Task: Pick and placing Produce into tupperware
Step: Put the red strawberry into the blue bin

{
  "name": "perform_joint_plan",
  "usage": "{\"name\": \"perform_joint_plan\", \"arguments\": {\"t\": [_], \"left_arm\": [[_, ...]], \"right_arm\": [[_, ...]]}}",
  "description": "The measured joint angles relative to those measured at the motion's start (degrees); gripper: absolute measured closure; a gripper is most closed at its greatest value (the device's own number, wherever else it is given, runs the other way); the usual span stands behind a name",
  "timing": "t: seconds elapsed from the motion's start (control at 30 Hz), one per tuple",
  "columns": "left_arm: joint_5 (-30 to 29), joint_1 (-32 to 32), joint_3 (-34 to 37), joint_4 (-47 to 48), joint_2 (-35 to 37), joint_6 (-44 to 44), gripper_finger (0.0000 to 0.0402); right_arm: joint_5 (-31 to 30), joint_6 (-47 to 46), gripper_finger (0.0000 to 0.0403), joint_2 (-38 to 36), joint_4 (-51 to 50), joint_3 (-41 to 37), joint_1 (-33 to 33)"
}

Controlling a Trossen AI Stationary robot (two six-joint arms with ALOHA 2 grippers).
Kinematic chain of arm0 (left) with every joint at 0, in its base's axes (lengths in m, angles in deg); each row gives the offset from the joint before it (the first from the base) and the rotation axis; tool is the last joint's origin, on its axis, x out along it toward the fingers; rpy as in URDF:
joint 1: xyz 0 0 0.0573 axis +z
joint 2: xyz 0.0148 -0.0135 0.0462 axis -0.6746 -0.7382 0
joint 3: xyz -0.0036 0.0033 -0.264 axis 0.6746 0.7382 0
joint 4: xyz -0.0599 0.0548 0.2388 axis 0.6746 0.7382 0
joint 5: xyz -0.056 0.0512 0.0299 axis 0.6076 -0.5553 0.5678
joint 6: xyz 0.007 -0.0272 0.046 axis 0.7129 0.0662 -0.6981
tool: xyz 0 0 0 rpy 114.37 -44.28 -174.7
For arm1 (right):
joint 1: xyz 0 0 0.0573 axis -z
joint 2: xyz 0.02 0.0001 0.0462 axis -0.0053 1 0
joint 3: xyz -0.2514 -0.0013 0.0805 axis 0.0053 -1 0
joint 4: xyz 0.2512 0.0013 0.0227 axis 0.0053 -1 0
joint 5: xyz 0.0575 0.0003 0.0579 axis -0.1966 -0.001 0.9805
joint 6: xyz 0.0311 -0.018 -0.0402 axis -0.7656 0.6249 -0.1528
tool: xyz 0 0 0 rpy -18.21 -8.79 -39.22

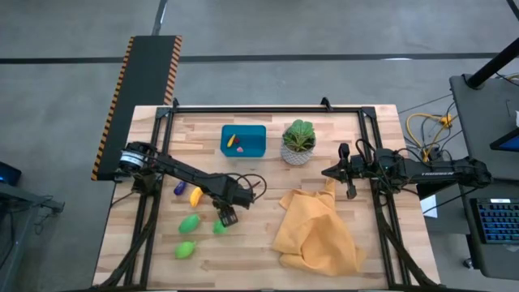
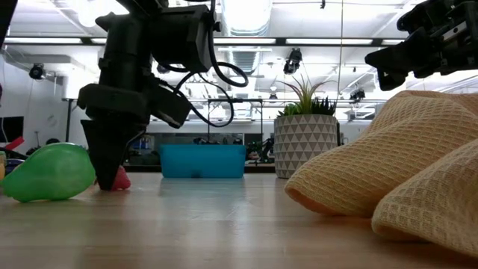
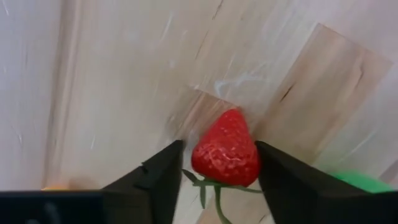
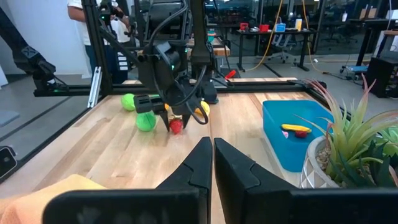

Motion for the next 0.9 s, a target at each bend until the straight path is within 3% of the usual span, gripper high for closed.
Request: {"name": "perform_joint_plan", "arguments": {"t": [0.17, 0.57, 0.9], "left_arm": [[0.0, 0.0, 0.0, 0.0, 0.0, -3.3, 0.0279], [-0.4, 0.0, 0.0, 0.0, 0.0, -13.2, 0.0275], [-0.4, 0.0, 0.0, -0.1, 0.0, -31.0, 0.0278]], "right_arm": [[0.0, 0.0, 0.0394, 0.0, 0.0, 0.0, 0.0], [0.0, 0.0, 0.0394, 0.0, 0.0, 0.0, 0.0], [0.0, 0.0, 0.0394, 0.0, 0.0, 0.0, 0.0]]}}
